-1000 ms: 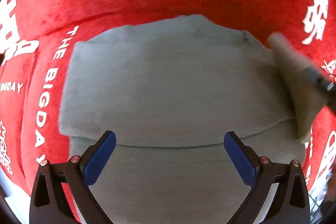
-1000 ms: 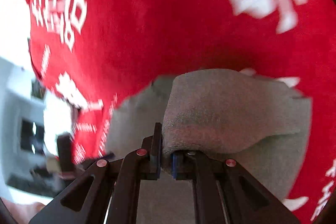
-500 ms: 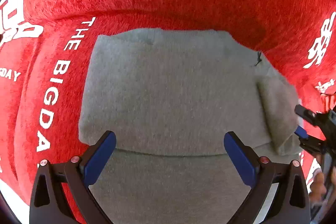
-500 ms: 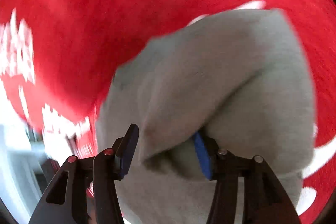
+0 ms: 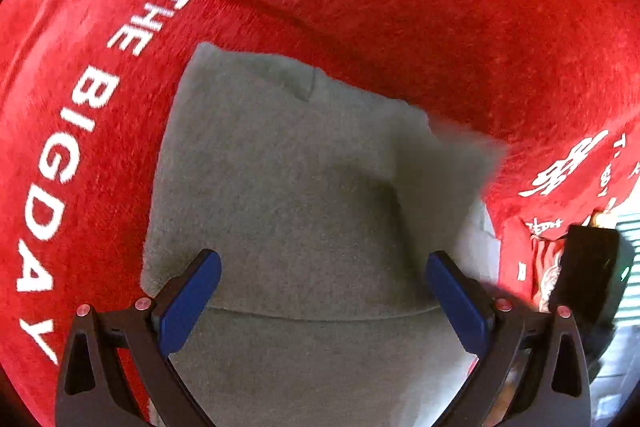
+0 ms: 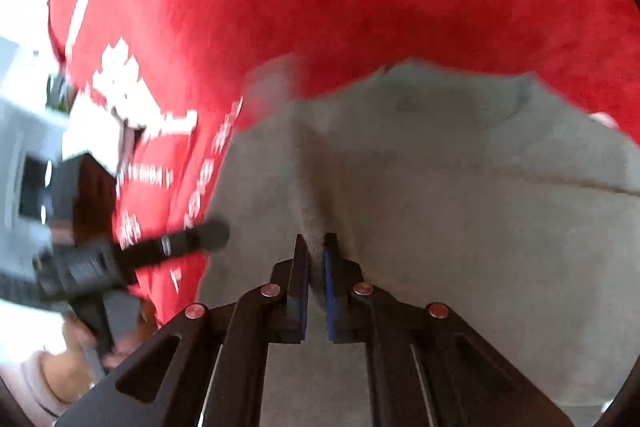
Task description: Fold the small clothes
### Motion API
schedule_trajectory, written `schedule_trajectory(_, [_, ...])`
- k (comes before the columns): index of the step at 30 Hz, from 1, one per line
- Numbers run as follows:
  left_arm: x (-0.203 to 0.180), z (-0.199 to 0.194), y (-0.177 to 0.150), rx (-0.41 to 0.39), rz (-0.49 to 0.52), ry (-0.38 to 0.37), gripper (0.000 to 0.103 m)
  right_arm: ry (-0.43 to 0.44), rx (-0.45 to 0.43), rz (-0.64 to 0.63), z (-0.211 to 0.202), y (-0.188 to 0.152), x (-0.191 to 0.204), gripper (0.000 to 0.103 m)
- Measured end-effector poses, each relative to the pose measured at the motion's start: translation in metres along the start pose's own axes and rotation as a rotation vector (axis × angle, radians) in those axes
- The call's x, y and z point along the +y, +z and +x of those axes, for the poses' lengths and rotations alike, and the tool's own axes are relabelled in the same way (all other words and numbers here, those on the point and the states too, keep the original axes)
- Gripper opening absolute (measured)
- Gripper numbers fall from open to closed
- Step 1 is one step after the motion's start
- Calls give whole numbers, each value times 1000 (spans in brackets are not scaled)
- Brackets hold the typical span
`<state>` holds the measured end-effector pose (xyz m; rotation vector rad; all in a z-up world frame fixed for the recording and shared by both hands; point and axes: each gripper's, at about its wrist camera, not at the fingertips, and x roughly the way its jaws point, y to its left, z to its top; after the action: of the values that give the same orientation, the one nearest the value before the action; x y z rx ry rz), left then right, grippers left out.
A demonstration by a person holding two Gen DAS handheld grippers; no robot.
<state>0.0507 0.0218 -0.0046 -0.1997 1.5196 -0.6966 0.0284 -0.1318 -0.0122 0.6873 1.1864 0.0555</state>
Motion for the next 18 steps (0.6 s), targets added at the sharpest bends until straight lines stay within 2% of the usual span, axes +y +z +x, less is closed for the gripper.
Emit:
schedule_trajectory(3, [2,6,-2,14,4,-15,103,-46,64,-9,17,-10,2,15])
schedule_trajectory(5, [-2,10,-6,27,22,-21,103,-21,69,1,13,-18,0,27])
schedule_trajectory(7, [-7,15,-6,40,39,-13,103,-3,60,35,-1,-28,-9,43])
schedule_trajectory(10, [-17,20,-4,52,51,-6,103,20,37,168,-30,-48,-44,45])
schedule_trajectory(13, [-21,26,-2,60,55,0,101,50,-5,382,-56,-76,-92,46])
schedule_trajectory(15, [-24,30,-2,73,67,29,82,73,-54,556,-73,-104,-122,46])
schedule_trajectory(16, [-25,32,-2,80,80,47,77,79,-82,629,-82,-117,-137,46])
schedule_trajectory(17, [-27,33,-2,82,97,61,65,86,-119,701,-91,-133,-151,46])
schedule_trajectory(18, [-28,34,-3,92,115,59,49,95,-156,763,-99,-145,-163,46])
